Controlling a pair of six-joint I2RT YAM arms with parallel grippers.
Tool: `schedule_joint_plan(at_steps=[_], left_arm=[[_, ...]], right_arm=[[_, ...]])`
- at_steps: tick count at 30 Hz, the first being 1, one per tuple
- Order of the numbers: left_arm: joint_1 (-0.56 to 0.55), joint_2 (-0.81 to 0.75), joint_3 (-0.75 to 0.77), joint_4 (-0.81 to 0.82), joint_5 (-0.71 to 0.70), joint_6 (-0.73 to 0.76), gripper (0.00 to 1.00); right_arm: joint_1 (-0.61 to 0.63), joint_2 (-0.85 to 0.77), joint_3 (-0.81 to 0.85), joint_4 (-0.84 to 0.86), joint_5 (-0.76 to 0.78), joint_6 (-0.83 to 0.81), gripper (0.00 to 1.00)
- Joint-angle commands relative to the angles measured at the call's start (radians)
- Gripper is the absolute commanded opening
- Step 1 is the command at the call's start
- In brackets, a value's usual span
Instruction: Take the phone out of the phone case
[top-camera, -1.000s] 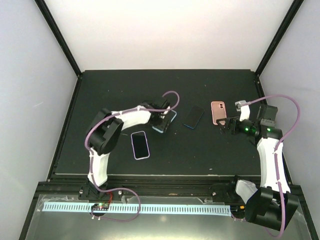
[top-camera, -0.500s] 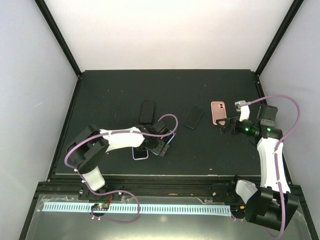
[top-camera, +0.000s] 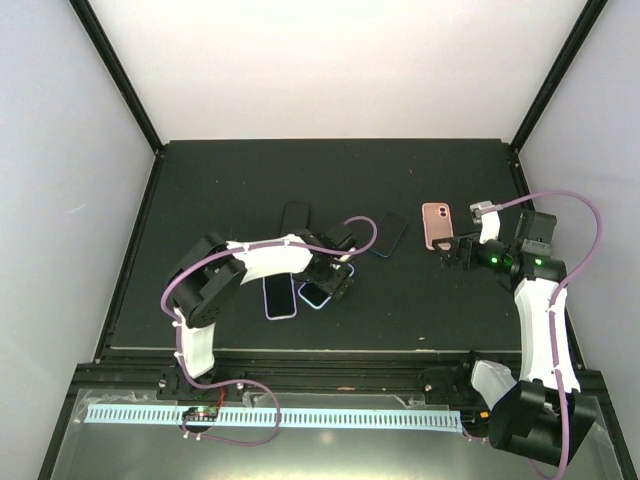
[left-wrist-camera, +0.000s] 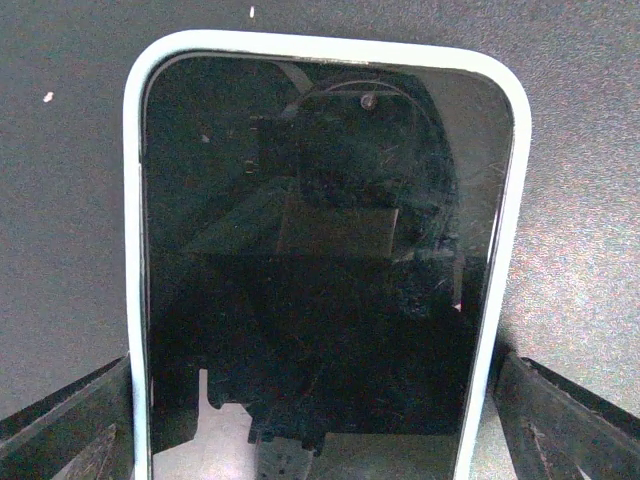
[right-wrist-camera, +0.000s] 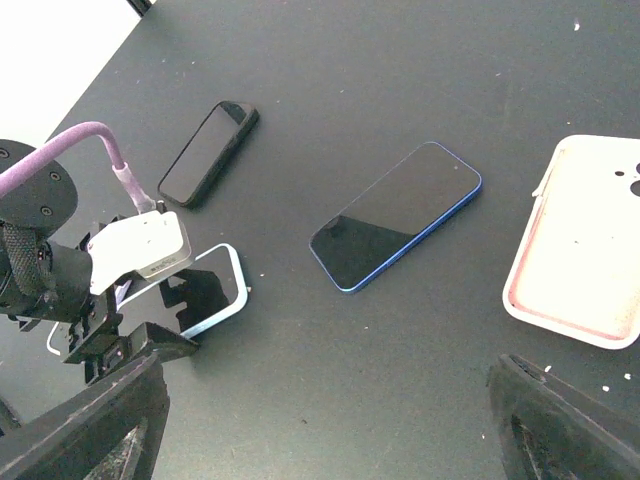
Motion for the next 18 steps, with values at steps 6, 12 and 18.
schedule_joint_plan(at_steps=[6,12,18], left_arm=[[0.007,0.108,0.013,-0.075,0.018,0.06,0.85],[0.006,0.071,0.03,-0.117,-0.001,0.053,0.66],[0.007,-0.067,0.019,-0.091,0.023,0.01,0.58]], right_arm=[[-0.002,0.003,0.03,-0.009,-0.012,-0.02,0.88],[-0.003,-0.005,0.029,-0.003,0.0,-0.018,0.88],[-0.003,-0.004,0.028,-0.001,-0.004,-0.018,0.88]])
